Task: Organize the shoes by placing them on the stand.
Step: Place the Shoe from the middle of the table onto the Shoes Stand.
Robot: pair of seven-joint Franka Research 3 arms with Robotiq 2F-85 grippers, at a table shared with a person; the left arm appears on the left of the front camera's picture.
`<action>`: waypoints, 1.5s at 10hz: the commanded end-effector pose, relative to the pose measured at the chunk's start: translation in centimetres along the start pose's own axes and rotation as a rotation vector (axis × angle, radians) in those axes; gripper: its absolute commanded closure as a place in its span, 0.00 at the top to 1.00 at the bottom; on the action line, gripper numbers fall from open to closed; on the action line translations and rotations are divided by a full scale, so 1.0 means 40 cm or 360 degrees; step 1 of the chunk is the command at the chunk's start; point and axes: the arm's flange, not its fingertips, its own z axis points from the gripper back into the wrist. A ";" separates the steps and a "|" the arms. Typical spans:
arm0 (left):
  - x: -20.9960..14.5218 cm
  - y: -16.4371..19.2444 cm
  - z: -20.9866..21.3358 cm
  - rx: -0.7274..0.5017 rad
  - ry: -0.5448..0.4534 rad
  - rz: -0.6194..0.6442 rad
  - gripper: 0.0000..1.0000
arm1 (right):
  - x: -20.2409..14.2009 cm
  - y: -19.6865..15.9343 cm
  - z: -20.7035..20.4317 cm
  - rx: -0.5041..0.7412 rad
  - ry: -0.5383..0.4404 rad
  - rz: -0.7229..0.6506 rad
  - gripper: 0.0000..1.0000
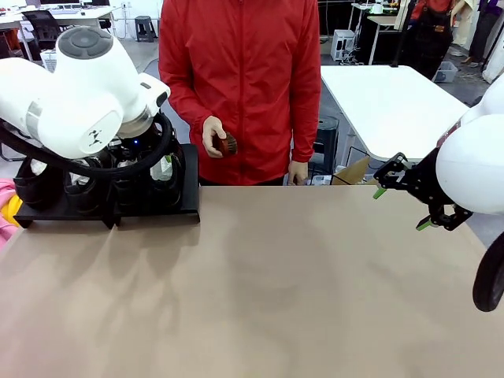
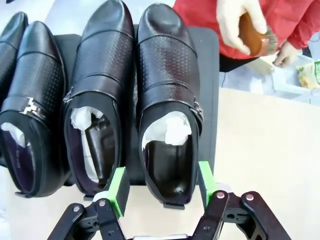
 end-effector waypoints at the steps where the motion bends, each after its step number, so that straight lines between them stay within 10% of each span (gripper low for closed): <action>1: 0.002 0.002 -0.031 0.0008 0.0025 0.0005 0.72 | 0.006 0.000 0.000 0.0025 0.0008 0.0031 1.00; 15: 0.002 0.002 -0.031 0.0008 0.0025 0.0005 0.72 | 0.006 0.000 0.000 0.0025 0.0008 0.0031 1.00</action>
